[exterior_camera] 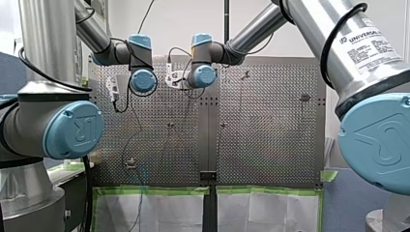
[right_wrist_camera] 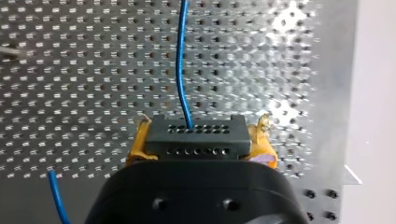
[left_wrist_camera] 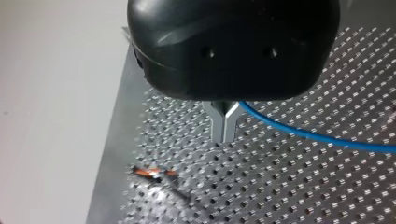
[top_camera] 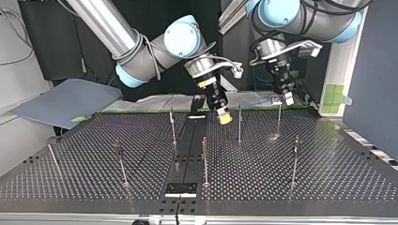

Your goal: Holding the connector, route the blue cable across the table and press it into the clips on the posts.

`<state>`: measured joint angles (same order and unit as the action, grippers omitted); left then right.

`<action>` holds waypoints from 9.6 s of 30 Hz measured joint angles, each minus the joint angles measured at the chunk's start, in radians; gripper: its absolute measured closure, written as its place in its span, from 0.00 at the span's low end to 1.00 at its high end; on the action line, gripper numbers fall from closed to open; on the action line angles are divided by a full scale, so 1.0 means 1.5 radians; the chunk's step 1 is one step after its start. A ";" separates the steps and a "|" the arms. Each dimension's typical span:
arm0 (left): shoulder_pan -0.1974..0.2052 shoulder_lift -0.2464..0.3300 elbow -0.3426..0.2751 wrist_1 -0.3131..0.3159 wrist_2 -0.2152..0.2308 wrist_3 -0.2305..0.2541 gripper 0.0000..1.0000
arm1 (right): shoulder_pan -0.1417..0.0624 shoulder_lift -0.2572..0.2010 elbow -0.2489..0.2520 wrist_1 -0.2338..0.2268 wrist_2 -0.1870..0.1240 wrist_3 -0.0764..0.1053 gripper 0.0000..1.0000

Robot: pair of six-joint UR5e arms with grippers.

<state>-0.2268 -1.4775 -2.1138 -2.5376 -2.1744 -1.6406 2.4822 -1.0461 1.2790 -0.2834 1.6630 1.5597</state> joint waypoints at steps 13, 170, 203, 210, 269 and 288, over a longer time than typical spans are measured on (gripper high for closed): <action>0.037 -0.001 0.070 -0.028 0.022 0.003 1.00 | -0.005 0.038 -0.080 0.050 -0.015 0.007 1.00; 0.125 0.023 0.078 -0.129 0.326 -0.066 0.00 | -0.059 0.196 -0.293 0.153 0.049 0.023 1.00; 0.010 -0.176 0.277 -0.132 0.140 0.084 0.00 | -0.073 0.196 -0.293 0.152 0.043 0.019 1.00; 0.048 -0.190 0.300 -0.135 0.152 0.089 0.00 | -0.074 0.197 -0.293 0.151 0.043 0.019 1.00; 0.047 -0.199 0.163 -0.065 0.198 0.012 1.00 | -0.064 0.197 -0.186 0.176 0.046 0.012 1.00; 0.047 -0.262 0.058 0.040 0.211 -0.023 1.00 | -0.052 0.190 -0.129 0.177 0.042 0.002 1.00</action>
<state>-0.1557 -1.8699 -2.0265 -2.4773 -1.8577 -1.6757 2.4038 -0.7614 1.0854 -0.0185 1.7265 1.5631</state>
